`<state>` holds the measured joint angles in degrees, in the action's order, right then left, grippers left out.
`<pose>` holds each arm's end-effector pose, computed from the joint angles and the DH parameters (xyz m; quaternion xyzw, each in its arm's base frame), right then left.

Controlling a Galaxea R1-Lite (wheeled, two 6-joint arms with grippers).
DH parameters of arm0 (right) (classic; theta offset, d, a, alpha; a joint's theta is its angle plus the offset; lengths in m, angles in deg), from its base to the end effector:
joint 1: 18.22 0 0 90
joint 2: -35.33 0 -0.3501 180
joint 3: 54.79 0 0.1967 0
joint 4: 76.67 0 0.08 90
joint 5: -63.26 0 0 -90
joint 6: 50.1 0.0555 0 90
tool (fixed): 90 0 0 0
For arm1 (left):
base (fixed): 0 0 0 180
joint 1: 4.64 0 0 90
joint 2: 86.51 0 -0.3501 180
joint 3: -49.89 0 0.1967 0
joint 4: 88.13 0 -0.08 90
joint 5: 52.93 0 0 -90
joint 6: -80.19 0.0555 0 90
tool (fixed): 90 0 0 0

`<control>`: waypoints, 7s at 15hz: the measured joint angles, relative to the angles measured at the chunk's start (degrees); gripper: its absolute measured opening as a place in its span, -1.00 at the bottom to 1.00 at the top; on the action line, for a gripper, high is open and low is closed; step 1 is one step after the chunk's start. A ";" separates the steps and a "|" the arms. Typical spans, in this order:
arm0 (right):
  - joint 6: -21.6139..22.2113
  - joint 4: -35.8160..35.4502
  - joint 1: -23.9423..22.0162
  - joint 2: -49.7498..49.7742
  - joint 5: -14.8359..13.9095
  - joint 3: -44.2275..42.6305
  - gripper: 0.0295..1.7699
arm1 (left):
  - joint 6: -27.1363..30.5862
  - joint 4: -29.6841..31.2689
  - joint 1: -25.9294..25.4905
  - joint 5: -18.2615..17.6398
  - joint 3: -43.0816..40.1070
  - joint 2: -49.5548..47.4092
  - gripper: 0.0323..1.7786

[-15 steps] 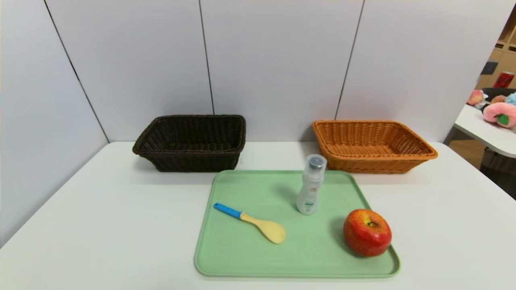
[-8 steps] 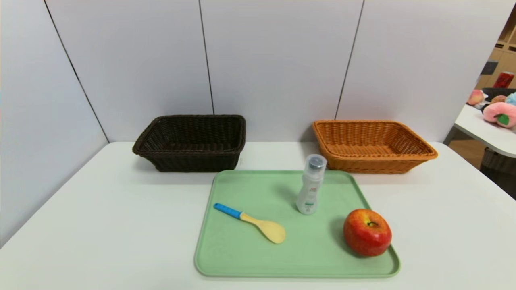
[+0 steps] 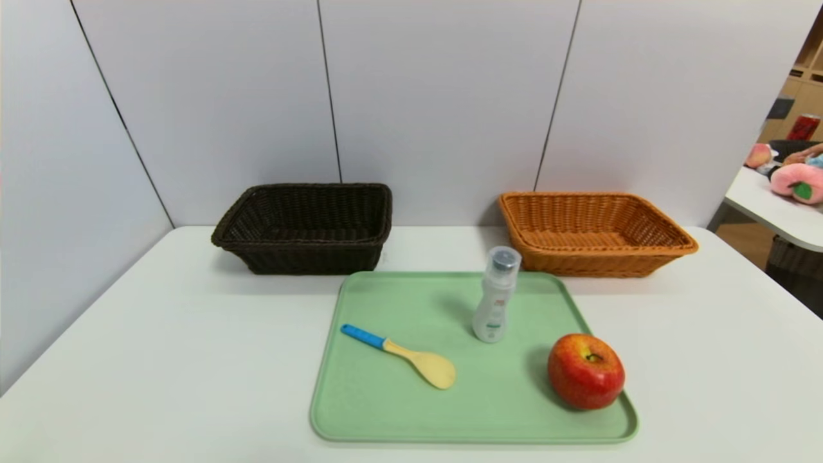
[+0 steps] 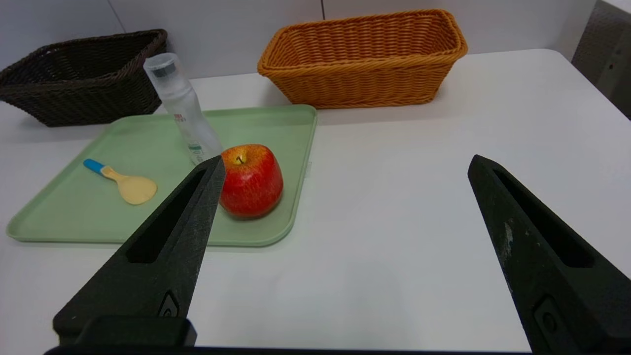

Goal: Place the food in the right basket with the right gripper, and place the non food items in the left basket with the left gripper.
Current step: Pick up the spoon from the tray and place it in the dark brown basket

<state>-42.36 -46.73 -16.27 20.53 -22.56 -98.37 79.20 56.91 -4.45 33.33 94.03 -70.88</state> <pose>-0.0309 0.0030 0.1814 0.0676 0.0137 0.0527 0.9962 -0.0298 -0.0035 0.1730 -0.0104 0.0565 -0.0337 0.9978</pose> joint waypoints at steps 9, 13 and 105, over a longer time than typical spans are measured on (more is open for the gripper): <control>1.73 0.18 1.11 -26.56 0.85 -14.17 0.92 | 0.30 -1.66 0.11 -6.45 17.55 29.76 0.90; 1.55 0.24 1.21 -33.99 2.07 -17.18 0.92 | 0.41 -1.60 0.20 -9.79 22.58 38.28 0.90; -4.52 7.85 0.57 -47.30 19.30 -15.57 0.92 | 64.79 -46.95 30.57 -17.58 91.38 114.66 0.90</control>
<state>-46.88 -38.88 -15.70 -26.77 -3.26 -113.94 143.99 9.96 26.12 15.75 185.41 43.78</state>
